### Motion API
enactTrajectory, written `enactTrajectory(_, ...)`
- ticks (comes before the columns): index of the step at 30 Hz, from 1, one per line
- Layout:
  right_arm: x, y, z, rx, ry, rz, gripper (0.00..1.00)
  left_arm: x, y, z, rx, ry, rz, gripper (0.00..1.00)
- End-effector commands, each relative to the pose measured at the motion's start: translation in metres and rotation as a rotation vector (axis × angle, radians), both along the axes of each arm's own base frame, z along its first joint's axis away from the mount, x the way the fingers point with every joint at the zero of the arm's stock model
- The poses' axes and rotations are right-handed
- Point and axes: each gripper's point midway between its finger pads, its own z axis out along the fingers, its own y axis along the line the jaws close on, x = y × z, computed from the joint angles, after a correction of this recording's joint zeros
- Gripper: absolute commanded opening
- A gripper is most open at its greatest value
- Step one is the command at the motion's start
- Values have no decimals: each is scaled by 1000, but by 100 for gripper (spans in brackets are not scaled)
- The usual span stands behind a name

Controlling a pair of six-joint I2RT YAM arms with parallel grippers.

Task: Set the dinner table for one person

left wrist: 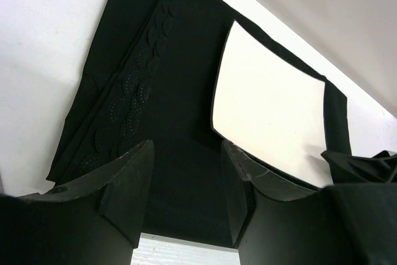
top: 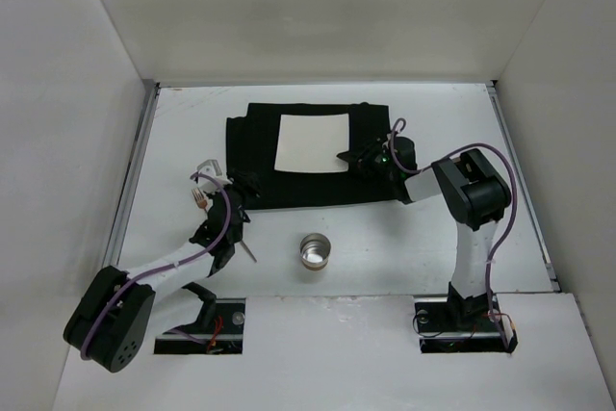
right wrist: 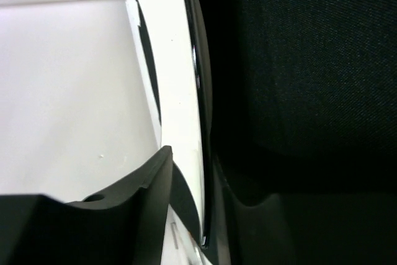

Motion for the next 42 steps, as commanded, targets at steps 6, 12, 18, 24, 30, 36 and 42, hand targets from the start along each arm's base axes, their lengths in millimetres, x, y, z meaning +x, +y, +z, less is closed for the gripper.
enactTrajectory(6,15,-29,37,-142,-109,-56,52,-6,-3,26,50,-39,54,45)
enactTrajectory(12,24,-57,38,-280,-119,-108,56,-31,2,27,147,17,76,44)
enactTrajectory(18,24,-63,22,-364,-80,-86,61,-62,24,3,168,155,91,44)
enactTrajectory(24,-2,-94,44,-437,-122,-198,57,-89,35,-23,191,324,65,36)
enactTrajectory(30,-37,-111,84,-581,-243,-268,16,-110,41,-54,170,525,75,32)
enactTrajectory(36,-72,-87,102,-646,-346,-200,18,-110,25,-69,172,620,35,32)
enactTrajectory(42,-81,-80,90,-634,-348,-167,33,-111,21,-77,204,688,36,32)
